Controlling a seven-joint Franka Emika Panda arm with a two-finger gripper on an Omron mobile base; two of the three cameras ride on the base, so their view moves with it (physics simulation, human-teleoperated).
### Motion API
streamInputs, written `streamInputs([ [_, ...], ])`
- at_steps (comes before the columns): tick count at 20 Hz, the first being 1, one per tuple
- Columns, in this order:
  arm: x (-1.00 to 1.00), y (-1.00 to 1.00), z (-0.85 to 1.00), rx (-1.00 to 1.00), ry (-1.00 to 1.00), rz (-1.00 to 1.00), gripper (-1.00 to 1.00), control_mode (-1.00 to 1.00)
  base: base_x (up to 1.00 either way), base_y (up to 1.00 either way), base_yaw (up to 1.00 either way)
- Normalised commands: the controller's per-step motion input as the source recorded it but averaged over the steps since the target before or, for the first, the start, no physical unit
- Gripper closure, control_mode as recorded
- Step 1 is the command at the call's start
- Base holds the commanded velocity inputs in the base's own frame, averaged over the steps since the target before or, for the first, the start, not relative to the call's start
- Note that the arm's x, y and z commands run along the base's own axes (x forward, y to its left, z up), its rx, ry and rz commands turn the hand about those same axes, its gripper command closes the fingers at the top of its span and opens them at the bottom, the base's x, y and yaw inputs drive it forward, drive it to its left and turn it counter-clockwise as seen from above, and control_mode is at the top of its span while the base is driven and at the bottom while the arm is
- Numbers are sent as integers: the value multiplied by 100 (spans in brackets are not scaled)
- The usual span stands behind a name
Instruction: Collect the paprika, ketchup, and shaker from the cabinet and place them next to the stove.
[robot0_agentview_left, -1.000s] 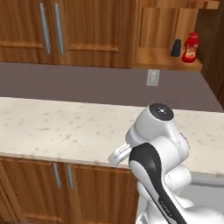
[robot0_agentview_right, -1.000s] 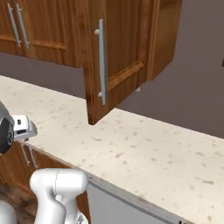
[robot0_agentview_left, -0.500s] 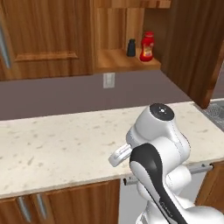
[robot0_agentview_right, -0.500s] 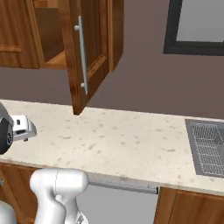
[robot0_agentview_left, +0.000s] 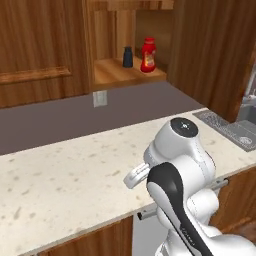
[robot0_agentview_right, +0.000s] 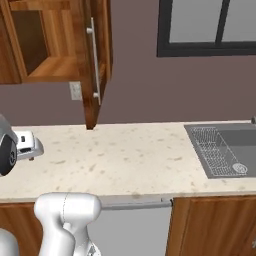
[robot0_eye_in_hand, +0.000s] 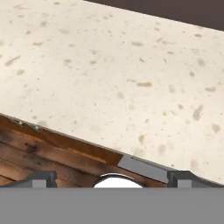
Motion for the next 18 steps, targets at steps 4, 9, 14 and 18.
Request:
streamInputs([
  [4, 0, 0, 0, 0, 0, 0, -100, 100, 50, 34, -39],
  [9, 0, 0, 0, 0, 0, 0, -100, 100, 43, 36, -40],
  [14, 0, 0, 0, 0, 0, 0, -100, 100, 65, 40, -32],
  [18, 0, 0, 0, 0, 0, 0, -100, 100, 71, 21, -20],
])
